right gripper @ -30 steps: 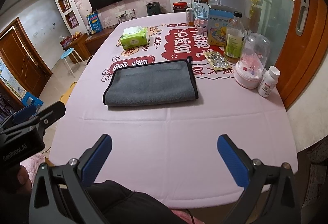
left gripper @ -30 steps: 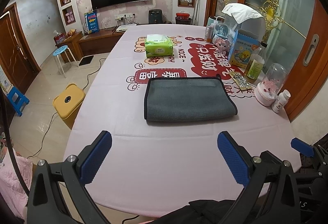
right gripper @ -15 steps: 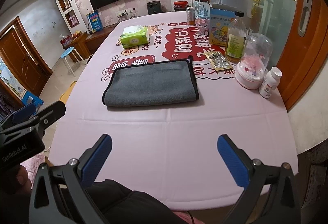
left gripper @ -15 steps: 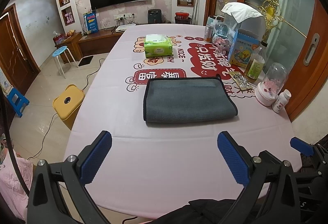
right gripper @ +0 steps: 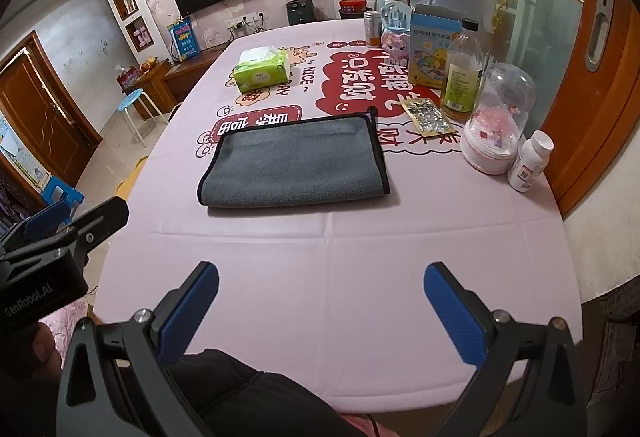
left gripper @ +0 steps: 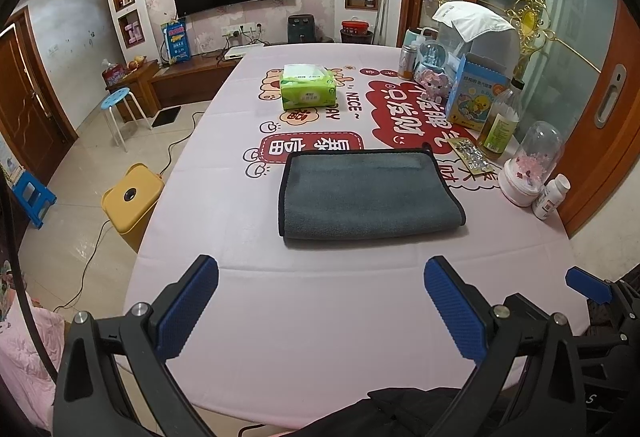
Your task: Fold towel
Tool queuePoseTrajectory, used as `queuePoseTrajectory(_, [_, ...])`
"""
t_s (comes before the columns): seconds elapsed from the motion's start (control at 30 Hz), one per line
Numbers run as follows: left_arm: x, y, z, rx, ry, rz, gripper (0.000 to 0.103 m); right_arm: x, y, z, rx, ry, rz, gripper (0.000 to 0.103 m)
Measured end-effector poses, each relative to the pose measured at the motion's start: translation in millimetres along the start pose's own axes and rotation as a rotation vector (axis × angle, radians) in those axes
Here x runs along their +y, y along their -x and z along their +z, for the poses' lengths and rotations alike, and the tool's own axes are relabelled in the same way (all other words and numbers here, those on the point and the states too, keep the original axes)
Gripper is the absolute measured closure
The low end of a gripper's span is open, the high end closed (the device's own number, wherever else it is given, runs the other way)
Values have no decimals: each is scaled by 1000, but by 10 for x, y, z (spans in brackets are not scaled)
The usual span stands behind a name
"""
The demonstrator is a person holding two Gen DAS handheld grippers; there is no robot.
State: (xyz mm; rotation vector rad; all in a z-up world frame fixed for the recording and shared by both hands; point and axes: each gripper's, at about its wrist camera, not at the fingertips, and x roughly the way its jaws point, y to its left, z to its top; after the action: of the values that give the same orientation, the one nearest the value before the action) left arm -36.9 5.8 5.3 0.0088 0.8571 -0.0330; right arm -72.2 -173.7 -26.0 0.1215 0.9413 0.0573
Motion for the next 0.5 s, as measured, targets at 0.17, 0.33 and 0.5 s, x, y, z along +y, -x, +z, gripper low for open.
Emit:
queuePoseTrajectory(0.17, [-3, 1, 1, 2, 0, 0, 1, 2, -3, 0, 1, 0, 0, 0])
queuePoseTrajectory(0.33, [-11, 0, -4, 3, -1, 1, 1, 6, -28, 10, 6, -1, 2, 0])
queuePoseTrajectory(0.5, [-12, 20, -48, 9, -1, 2, 1, 7, -31, 20, 7, -2, 3, 0])
